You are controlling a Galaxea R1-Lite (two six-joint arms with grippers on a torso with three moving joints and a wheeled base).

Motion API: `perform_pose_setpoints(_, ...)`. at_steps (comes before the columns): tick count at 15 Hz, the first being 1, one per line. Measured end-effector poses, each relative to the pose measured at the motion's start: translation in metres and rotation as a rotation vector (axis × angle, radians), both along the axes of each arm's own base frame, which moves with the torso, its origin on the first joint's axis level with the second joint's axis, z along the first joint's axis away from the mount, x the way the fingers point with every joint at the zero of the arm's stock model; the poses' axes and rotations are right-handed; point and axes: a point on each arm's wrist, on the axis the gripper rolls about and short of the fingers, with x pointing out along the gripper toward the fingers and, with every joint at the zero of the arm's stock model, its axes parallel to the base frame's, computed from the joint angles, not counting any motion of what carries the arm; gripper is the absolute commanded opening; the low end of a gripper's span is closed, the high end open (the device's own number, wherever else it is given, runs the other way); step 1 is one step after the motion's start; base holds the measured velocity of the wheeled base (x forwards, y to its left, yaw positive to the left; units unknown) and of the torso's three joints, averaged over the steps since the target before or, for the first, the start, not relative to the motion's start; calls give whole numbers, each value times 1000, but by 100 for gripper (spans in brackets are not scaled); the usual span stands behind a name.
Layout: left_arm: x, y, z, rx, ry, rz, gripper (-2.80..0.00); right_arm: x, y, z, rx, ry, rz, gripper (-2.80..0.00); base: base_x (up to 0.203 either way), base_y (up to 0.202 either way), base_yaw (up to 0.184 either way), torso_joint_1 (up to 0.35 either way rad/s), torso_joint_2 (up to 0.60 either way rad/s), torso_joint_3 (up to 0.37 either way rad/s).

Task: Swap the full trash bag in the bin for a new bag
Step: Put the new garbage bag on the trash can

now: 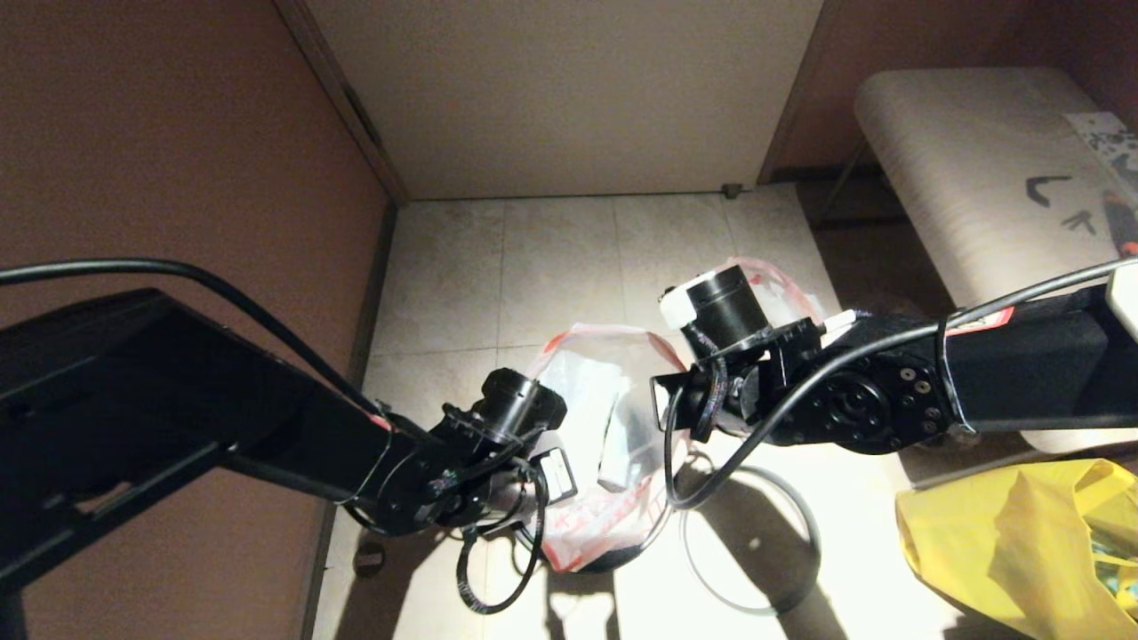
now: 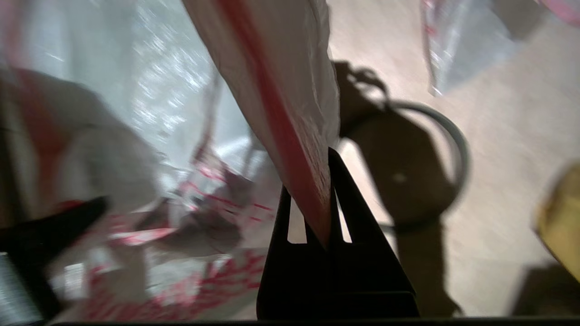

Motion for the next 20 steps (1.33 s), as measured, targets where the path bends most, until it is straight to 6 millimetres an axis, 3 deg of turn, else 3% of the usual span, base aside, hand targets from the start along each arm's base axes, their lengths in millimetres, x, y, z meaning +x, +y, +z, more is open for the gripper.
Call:
perform_pose_setpoints(4, 49, 0, 7, 138, -140, 24, -280, 36, 4, 12, 111, -136, 48, -280, 0, 0, 0, 0, 0, 0)
perform_pose_setpoints(6, 53, 4, 1, 198, -147, 45, -280, 40, 4, 0, 110, -105, 52, -280, 0, 0, 0, 0, 0, 0)
perform_pose_setpoints(14, -28, 22, -48, 254, -114, -25, -280, -11, -16, -85, 6, 94, 43, -280, 0, 0, 0, 0, 0, 0)
perform_pose_setpoints(17, -39, 36, -70, 279, -116, -12, -280, -14, -23, -115, -25, 122, 40, -280, 0, 0, 0, 0, 0, 0)
perform_pose_setpoints(20, -34, 36, -90, 319, -92, -29, -280, -5, -20, -141, -54, 146, 41, -280, 0, 0, 0, 0, 0, 0)
